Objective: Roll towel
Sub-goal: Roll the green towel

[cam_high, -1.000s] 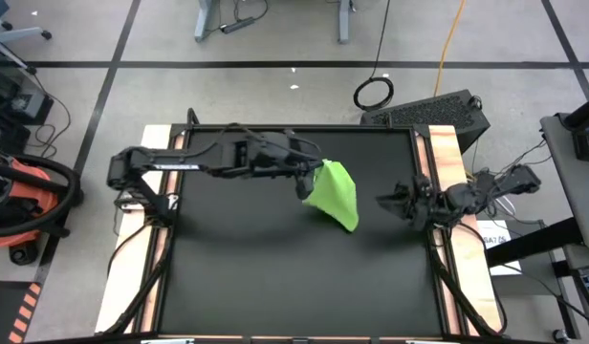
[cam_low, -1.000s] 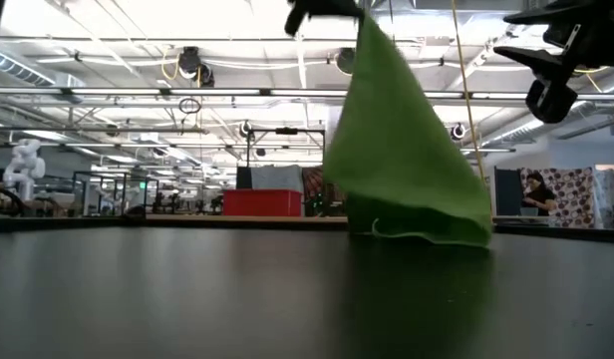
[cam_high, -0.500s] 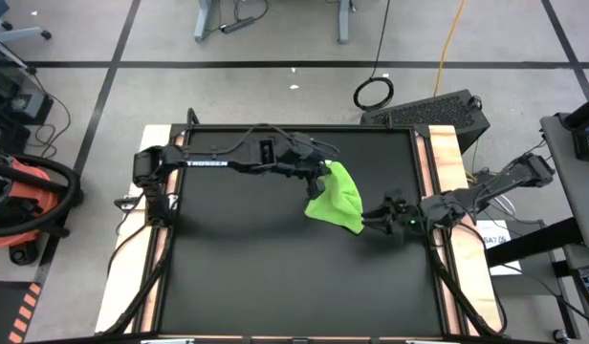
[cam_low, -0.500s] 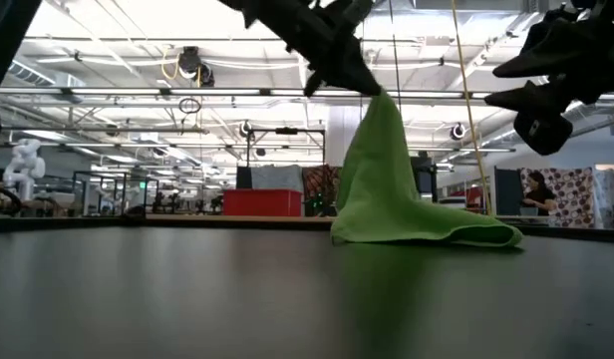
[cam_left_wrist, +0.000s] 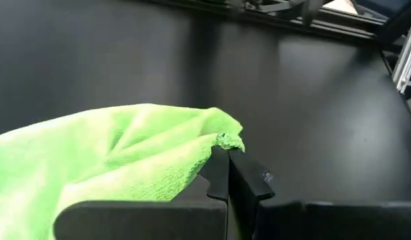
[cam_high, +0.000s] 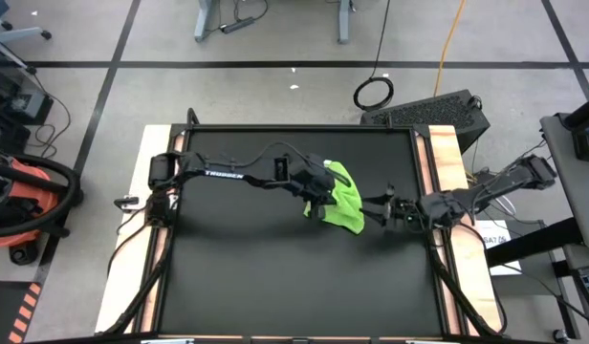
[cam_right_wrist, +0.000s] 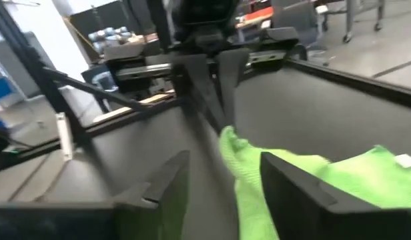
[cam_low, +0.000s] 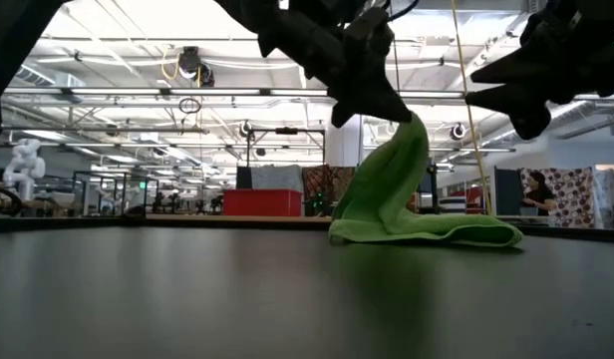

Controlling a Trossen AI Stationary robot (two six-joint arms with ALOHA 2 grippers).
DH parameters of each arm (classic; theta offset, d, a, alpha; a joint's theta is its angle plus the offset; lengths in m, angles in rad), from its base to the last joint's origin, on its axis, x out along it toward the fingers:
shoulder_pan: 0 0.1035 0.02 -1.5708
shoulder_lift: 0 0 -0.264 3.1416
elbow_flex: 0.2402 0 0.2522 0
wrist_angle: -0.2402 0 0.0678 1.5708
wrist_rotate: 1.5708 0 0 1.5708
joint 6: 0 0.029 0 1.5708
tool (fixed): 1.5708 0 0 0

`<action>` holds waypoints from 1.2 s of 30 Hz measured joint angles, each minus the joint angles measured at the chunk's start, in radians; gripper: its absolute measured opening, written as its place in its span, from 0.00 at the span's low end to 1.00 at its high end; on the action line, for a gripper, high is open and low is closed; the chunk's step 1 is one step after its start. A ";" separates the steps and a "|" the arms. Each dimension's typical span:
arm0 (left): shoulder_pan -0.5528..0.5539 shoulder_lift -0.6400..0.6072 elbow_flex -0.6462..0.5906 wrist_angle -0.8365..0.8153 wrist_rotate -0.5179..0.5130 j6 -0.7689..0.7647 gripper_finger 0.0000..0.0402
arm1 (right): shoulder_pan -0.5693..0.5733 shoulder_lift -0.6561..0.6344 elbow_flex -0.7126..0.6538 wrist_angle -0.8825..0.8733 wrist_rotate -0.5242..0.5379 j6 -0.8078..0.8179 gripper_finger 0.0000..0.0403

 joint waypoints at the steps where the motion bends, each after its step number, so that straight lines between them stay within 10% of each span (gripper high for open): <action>1: -0.003 -0.001 0.000 0.014 0.000 0.010 0.00 | -0.012 0.003 0.000 -0.004 -0.006 0.000 0.50; 8: -0.013 -0.013 0.039 0.083 0.017 0.064 0.00 | -0.095 0.047 0.000 -0.020 -0.144 0.019 0.64; 23: -0.012 -0.014 0.071 0.115 0.031 0.083 0.03 | -0.250 0.225 0.162 -0.103 -0.224 -0.163 0.47; 36: -0.011 -0.028 0.071 -0.018 -0.002 0.057 0.17 | -0.329 0.357 0.286 -0.122 -0.350 -0.215 0.03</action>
